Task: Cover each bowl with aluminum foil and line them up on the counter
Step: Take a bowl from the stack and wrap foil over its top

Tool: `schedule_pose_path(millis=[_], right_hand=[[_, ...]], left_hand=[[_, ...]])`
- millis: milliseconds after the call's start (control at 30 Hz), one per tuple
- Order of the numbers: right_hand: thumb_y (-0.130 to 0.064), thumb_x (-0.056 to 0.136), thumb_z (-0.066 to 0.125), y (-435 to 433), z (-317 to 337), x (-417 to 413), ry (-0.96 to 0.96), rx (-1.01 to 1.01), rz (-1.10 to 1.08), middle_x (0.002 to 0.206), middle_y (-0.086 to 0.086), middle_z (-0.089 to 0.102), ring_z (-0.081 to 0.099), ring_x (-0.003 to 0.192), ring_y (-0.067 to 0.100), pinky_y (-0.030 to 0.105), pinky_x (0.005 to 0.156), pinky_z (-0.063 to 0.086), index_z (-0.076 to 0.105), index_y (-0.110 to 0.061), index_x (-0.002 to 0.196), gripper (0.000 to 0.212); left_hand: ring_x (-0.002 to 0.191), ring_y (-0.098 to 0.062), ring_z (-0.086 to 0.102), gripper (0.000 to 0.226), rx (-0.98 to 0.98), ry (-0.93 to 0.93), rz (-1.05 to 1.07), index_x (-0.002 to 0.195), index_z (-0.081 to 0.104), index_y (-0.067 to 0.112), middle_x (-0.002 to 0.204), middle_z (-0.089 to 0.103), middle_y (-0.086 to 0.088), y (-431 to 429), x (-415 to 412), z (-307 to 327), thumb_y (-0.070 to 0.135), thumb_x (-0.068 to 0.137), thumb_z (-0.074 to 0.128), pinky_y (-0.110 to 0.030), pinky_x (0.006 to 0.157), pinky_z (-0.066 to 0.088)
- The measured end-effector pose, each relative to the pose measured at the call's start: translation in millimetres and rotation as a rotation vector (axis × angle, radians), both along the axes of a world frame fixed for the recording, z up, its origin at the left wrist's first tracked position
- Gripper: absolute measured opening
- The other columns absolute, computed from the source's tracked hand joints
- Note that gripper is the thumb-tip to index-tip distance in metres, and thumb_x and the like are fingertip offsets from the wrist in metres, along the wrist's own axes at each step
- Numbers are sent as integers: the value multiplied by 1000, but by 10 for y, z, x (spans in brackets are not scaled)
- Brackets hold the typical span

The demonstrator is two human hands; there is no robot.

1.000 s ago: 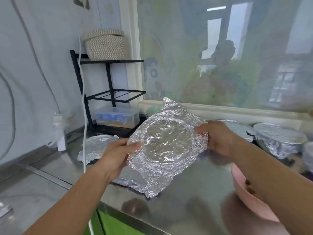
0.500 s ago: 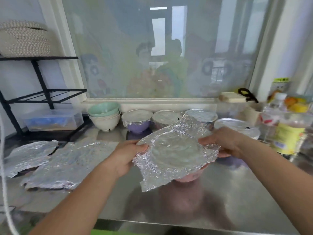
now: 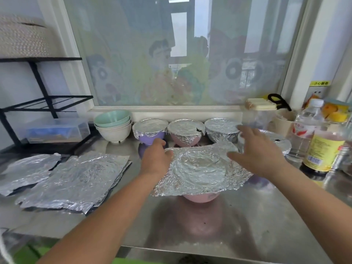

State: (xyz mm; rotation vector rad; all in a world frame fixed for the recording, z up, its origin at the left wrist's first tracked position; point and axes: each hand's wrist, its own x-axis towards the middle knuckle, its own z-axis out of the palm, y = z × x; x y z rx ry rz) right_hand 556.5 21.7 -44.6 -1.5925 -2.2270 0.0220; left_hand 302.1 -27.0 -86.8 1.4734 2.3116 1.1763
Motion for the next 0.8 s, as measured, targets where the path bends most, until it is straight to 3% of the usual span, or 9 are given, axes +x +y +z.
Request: schedule_pose_path(millis=[67, 167, 233, 333, 467, 567, 700, 800], right_hand=[[-50, 86, 61, -23, 156, -119, -154, 220, 166, 146, 2, 42, 43, 131, 28, 43, 104, 36, 36, -27, 147, 70], [-50, 93, 53, 86, 219, -319, -202, 67, 394, 153, -5, 36, 36, 137, 22, 40, 111, 32, 39, -30, 147, 59], [-51, 97, 45, 157, 118, -435, -245, -45, 447, 159, -7, 27, 25, 145, 17, 39, 118, 22, 35, -32, 149, 57], [-49, 101, 36, 200, -94, -495, -264, -116, 484, 162, -8, 19, 14, 149, 11, 39, 121, 11, 29, -32, 152, 54], [-52, 102, 31, 190, -350, -380, -229, -216, 454, 163, -11, 10, 6, 149, 7, 38, 122, 7, 24, -31, 154, 57], [-51, 100, 40, 179, -481, -326, -22, -306, 447, 162, -14, 11, 11, 148, 4, 26, 119, 10, 27, -26, 154, 60], [-47, 98, 47, 176, -587, -341, 118, -288, 449, 160, -9, 21, 18, 146, 4, 29, 120, 14, 36, -18, 151, 61], [-41, 99, 50, 171, -651, -335, 299, -303, 449, 152, -9, 33, 27, 142, 5, 29, 119, 18, 41, -15, 147, 56]], left_hand=[[114, -31, 54, 40, -10, 162, 25, 128, 51, 11, 123, 56, -11, -8, 24, 58, 30, 93, 59, -38, 91, 43], [109, -32, 50, 34, 69, 533, 41, 121, 56, 14, 117, 52, -10, -74, 133, 208, 35, 95, 52, -42, 85, 44], [112, -28, 49, 34, 62, 624, -182, 123, 57, 20, 120, 54, -6, -112, 305, 297, 38, 97, 46, -40, 88, 44], [131, -26, 36, 50, -163, 735, -437, 134, 46, 18, 140, 45, -5, -162, 572, 207, 51, 98, 34, -41, 105, 33], [149, -25, 0, 80, -411, 656, -415, 153, 14, 19, 162, 7, -7, -224, 582, -23, 70, 92, 19, -46, 119, 4], [149, -23, -7, 85, -407, 634, -380, 154, 10, 20, 163, 0, -8, -230, 555, -69, 74, 89, 18, -43, 120, 0], [149, -22, -2, 85, -347, 495, -333, 152, 21, 21, 163, 5, -5, -224, 530, -134, 76, 86, 26, -41, 120, 6], [142, -17, 26, 64, -113, 274, -287, 137, 46, 22, 149, 36, 1, -243, 522, -164, 65, 90, 42, -31, 113, 24]])
